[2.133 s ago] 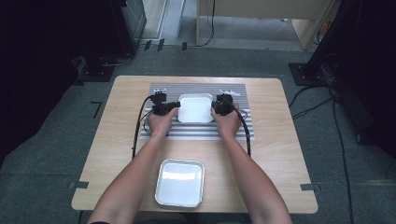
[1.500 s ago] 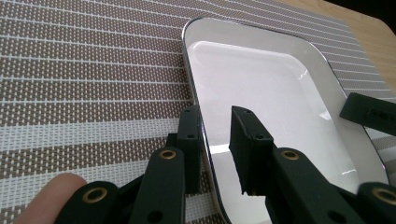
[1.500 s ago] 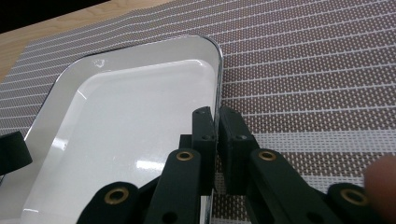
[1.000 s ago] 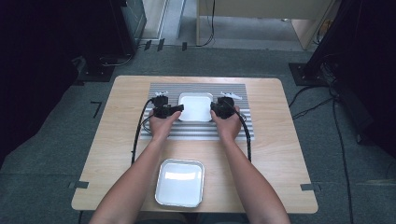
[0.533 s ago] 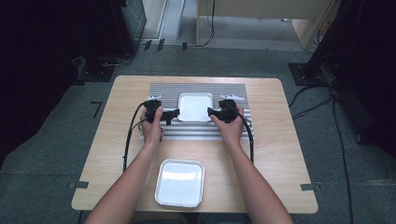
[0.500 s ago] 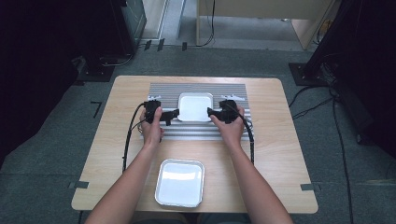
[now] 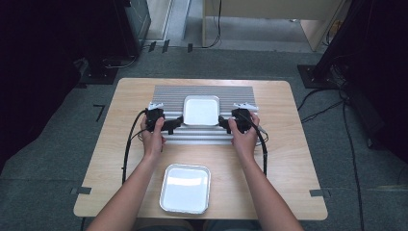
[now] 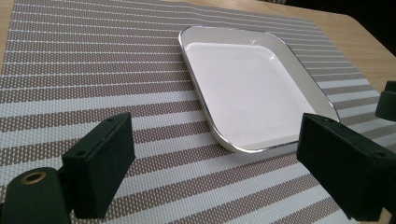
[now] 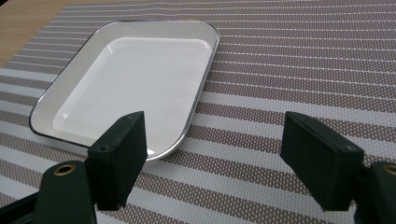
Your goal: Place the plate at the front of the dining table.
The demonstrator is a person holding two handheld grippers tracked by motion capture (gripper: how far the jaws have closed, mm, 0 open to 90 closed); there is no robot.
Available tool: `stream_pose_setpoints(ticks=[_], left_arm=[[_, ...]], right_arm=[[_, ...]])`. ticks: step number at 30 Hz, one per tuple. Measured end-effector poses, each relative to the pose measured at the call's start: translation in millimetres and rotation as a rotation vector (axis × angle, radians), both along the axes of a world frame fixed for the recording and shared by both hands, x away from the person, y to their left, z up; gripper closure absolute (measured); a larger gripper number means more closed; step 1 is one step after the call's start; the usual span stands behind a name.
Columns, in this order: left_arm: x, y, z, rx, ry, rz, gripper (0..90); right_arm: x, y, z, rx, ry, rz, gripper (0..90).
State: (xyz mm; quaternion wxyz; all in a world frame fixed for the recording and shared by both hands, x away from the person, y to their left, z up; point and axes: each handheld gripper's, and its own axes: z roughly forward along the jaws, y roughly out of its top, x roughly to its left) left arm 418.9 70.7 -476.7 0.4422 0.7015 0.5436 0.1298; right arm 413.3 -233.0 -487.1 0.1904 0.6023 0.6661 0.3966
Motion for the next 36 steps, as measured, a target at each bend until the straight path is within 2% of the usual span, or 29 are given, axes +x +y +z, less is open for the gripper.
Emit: stream_pose_setpoints(ticks=[8,18,30,36], left_arm=[[-12.2,4.0,-3.3,0.001,-0.009,-0.021,10.5],[-28.1,11.7,-4.7,0.010,-0.042,-0.045,9.8],[-48.8,20.9,-6.6,-0.005,-0.061,-0.053,9.8],[-61.4,27.6,-7.1,0.017,-0.072,-0.071,9.5]], right_arm=[[-13.5,-10.0,0.8,0.004,-0.019,0.010,19.3],[-28.2,-22.4,-3.5,-0.025,-0.027,0.004,19.1],[-52.0,-36.3,-1.7,-0.035,-0.047,0.009,19.2],[-65.7,-45.7,-2.7,-0.028,-0.052,0.004,19.2]])
